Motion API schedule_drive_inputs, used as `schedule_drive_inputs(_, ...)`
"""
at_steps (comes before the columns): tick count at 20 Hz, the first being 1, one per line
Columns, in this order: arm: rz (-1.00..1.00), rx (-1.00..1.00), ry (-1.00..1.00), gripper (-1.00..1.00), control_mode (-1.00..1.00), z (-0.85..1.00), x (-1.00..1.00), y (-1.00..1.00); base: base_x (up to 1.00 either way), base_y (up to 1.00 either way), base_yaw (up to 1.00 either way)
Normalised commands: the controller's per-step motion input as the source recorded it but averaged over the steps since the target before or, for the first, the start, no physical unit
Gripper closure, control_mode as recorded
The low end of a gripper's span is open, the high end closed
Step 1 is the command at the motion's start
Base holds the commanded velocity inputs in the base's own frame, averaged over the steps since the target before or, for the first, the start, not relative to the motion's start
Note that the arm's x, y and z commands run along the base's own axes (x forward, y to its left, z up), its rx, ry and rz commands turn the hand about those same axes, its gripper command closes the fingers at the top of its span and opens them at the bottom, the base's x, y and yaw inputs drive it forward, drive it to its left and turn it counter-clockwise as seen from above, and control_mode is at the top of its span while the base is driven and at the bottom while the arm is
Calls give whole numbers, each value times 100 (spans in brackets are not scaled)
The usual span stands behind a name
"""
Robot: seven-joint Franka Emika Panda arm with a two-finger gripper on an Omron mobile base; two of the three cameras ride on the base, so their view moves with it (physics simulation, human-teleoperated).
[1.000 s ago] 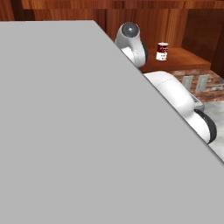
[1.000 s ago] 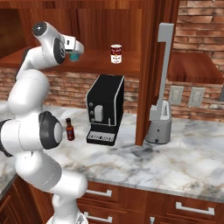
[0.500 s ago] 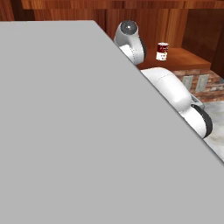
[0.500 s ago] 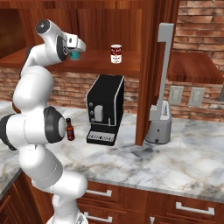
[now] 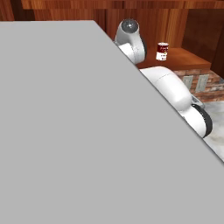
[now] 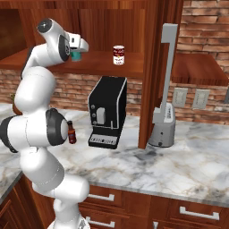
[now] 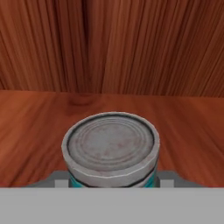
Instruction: Restock the canned food cabinet by taking the new fresh canned food from the counter and placing it in the cabinet. Then, take the old canned food from the cabinet and place it on the counter.
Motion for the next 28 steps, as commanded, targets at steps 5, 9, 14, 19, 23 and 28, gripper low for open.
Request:
schedule_drive_inputs(5, 0, 0, 0, 100, -100, 0, 0, 0, 0, 0, 0)
schedule_drive_inputs(9, 1, 0, -3, 100, -100, 0, -38, 0, 0, 0, 0)
schedule_drive_inputs(14, 6, 0, -27, 100, -100, 15, -88, 0, 0, 0, 0)
schedule_drive_inputs(19, 15, 0, -35, 100, -100, 45, -100, 0, 0, 0, 0)
schedule_drive_inputs(23, 22, 0, -8, 100, -100, 41, -100, -1, 0, 0, 0)
schedule_drive_inputs(28, 26, -2, 8, 100, -100, 30, -100, -4, 0, 0, 0)
